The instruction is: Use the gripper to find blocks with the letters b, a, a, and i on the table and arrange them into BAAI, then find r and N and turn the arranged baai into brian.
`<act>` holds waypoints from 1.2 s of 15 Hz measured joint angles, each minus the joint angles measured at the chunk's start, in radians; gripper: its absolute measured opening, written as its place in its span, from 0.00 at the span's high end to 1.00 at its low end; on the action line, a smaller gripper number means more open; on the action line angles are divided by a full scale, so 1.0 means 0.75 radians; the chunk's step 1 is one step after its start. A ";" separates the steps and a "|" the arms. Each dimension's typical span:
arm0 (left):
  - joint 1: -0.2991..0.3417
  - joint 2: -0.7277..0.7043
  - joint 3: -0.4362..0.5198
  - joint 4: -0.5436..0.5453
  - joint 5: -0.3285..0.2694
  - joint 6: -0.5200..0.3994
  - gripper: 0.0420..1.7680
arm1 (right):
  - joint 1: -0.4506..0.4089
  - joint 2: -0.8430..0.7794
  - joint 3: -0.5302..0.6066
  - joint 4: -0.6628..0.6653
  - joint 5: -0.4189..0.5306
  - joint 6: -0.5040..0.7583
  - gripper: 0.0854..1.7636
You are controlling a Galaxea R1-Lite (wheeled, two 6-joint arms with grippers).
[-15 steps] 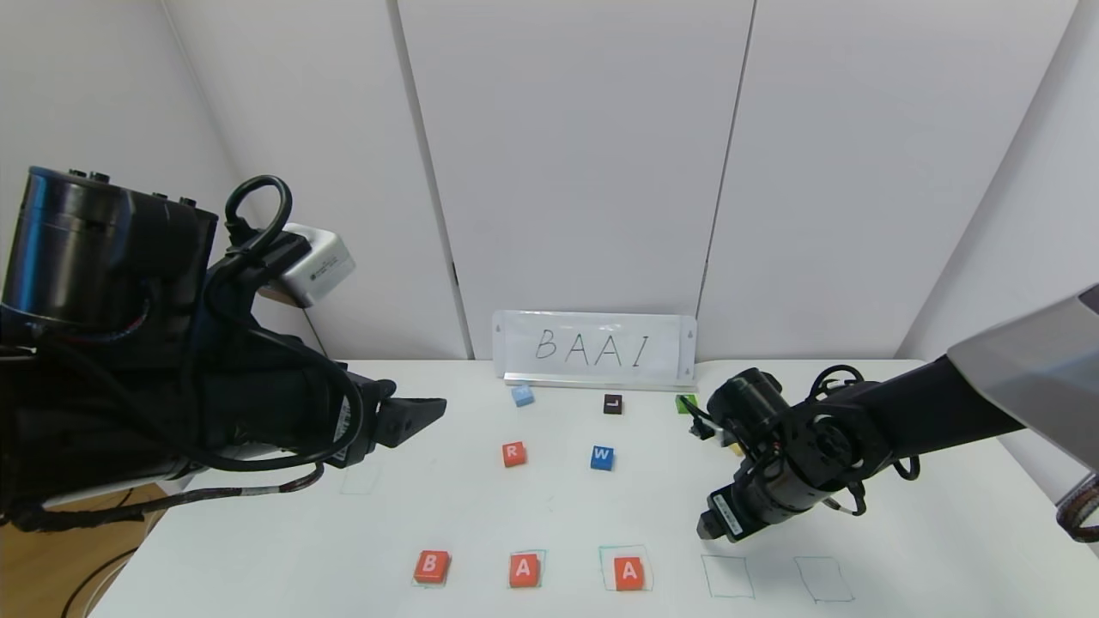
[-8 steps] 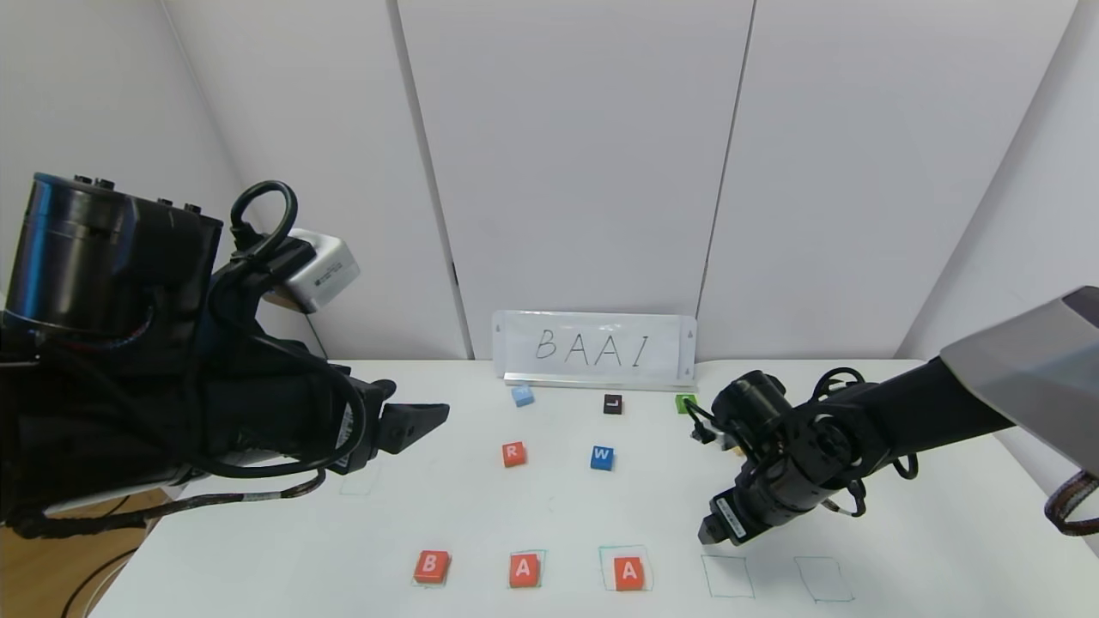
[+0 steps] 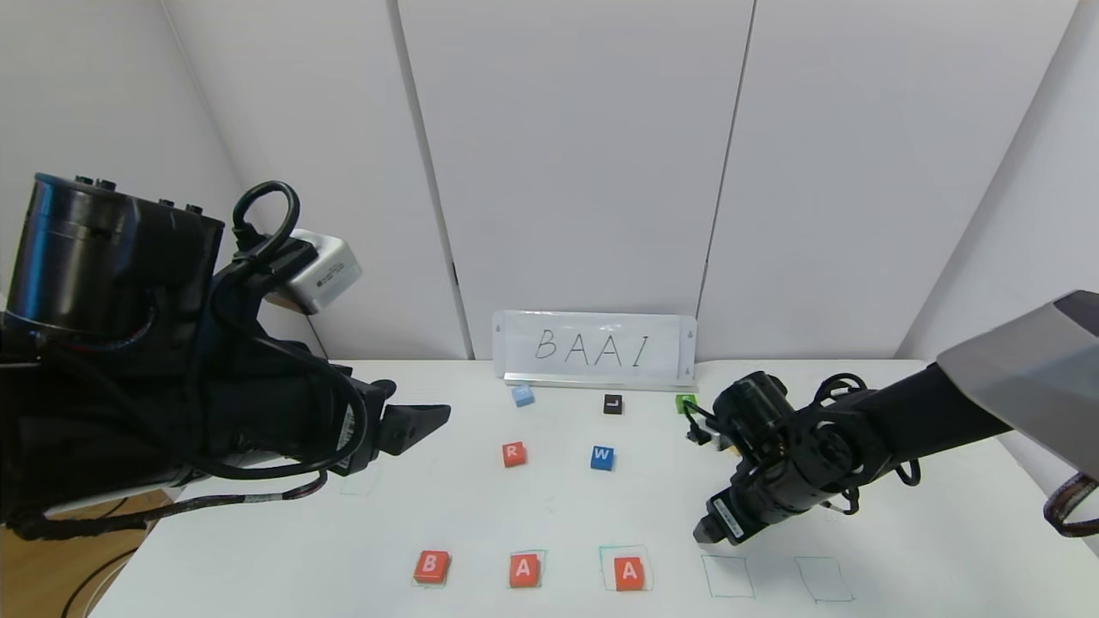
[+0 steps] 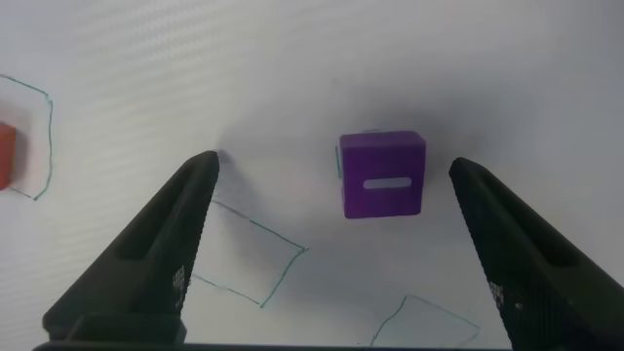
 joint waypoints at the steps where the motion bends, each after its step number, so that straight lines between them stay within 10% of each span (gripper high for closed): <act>1: -0.004 0.000 0.000 -0.001 0.001 0.000 0.03 | -0.001 0.000 0.018 -0.032 0.007 -0.019 0.18; 8: -0.014 0.001 0.002 0.002 0.001 0.000 0.03 | 0.001 -0.002 0.041 -0.033 0.009 -0.029 0.74; 18: -0.014 0.003 0.006 0.000 0.000 0.006 0.03 | 0.029 -0.035 0.064 -0.028 0.000 -0.045 0.74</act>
